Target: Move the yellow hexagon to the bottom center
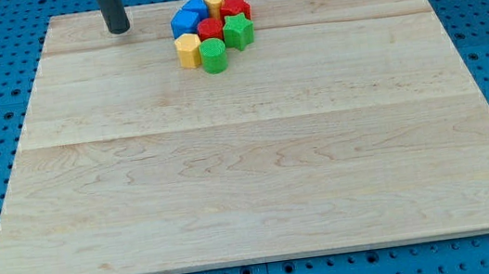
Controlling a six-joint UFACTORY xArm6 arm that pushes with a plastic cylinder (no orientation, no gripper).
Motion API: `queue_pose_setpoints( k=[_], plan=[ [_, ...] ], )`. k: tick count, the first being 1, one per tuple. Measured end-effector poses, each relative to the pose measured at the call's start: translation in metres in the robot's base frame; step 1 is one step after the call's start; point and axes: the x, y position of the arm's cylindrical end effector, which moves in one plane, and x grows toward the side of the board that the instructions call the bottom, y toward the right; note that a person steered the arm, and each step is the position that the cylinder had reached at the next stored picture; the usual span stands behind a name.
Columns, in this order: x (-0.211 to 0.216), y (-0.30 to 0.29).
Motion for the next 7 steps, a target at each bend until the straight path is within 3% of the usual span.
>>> queue_pose_setpoints(
  k=[7],
  plan=[
    [-0.004, 0.01]
  ],
)
